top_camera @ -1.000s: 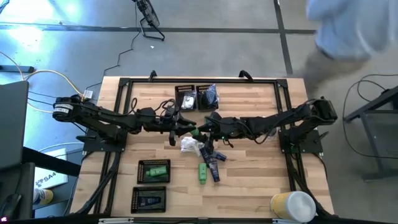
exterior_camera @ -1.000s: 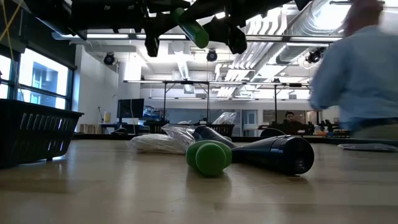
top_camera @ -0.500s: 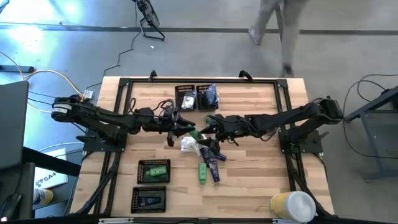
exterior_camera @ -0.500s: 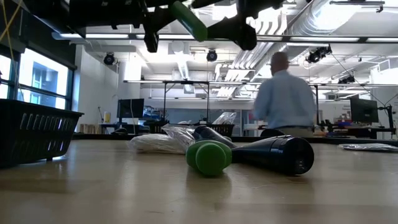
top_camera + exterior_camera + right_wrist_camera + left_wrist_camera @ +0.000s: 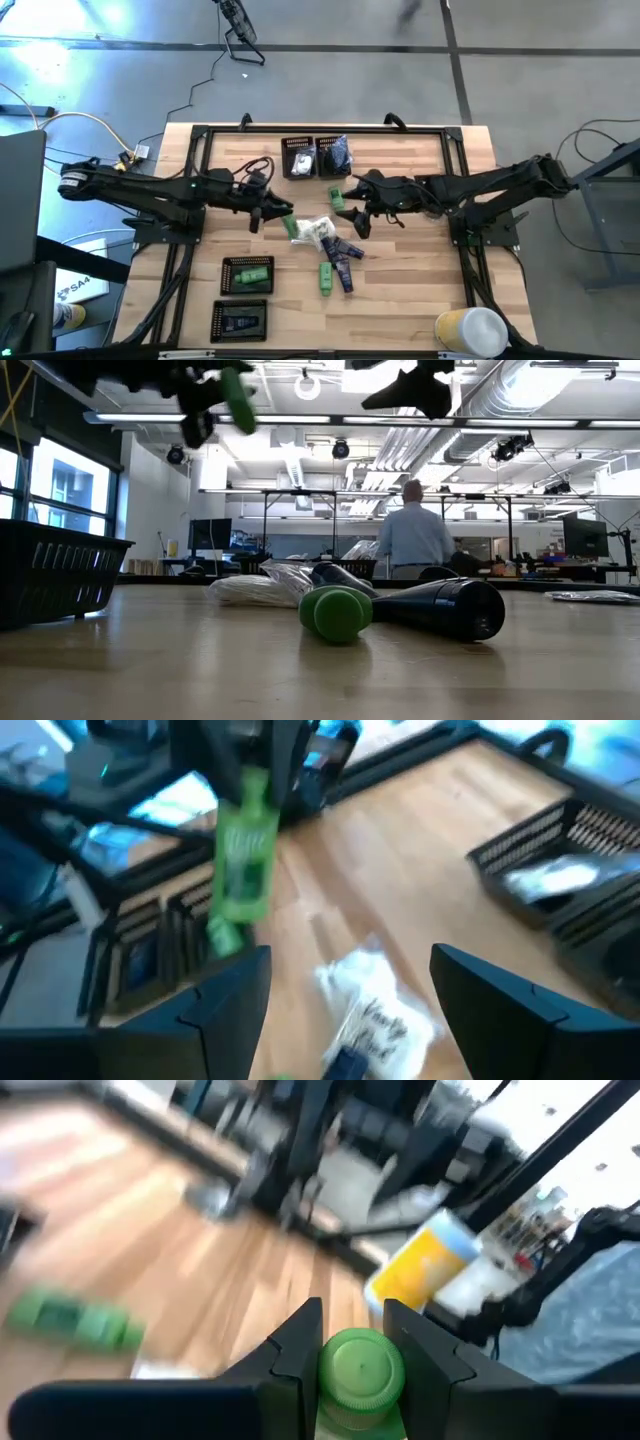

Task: Pick & Place Travel size toiletries
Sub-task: Put the green shampoo into the middle left basket

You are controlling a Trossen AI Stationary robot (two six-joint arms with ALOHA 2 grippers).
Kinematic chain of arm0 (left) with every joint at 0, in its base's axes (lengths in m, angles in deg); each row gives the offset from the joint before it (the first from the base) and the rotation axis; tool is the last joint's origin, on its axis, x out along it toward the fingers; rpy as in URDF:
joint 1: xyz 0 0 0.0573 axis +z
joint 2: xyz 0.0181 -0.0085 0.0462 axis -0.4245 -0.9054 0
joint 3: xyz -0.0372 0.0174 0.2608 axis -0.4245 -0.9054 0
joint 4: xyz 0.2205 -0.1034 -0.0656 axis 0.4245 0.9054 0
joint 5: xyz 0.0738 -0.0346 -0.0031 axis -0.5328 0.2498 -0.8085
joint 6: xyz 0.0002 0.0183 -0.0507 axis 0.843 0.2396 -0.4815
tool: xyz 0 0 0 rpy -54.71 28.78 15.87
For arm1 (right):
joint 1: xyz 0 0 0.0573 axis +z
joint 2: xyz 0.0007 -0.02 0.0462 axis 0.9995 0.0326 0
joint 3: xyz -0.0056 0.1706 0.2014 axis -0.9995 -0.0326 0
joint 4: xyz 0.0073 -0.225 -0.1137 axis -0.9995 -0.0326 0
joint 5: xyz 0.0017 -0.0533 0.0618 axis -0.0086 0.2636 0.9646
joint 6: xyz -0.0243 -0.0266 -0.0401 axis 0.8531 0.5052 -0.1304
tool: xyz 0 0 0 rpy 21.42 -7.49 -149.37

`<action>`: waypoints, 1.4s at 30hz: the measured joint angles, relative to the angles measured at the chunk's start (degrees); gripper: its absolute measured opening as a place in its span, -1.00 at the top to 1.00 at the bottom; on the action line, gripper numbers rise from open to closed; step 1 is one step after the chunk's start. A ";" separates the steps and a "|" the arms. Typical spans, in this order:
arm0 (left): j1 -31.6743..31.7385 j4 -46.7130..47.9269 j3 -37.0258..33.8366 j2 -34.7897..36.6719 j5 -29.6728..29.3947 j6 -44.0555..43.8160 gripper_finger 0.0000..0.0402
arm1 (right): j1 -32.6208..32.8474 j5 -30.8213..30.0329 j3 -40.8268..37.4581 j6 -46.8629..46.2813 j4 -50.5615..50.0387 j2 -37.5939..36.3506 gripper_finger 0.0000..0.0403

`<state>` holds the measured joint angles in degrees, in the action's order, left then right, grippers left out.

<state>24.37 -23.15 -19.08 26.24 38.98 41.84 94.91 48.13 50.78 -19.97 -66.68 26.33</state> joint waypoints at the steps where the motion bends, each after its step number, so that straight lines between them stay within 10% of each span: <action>1: 0.00 3.43 0.00 1.62 0.42 -1.23 0.57 | -0.19 -0.84 0.03 0.17 0.26 -0.06 -0.32; 25: -21.67 47.75 -0.01 9.28 5.57 -24.38 0.57 | -7.75 -2.64 0.04 4.25 0.27 0.00 -0.32; 42: -26.74 45.13 0.00 0.34 -1.93 -21.28 0.57 | -8.45 -2.62 0.03 4.35 0.24 0.00 -0.32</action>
<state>-2.37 21.98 -19.08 26.58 37.05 20.56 86.46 45.51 50.80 -15.63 -66.44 26.33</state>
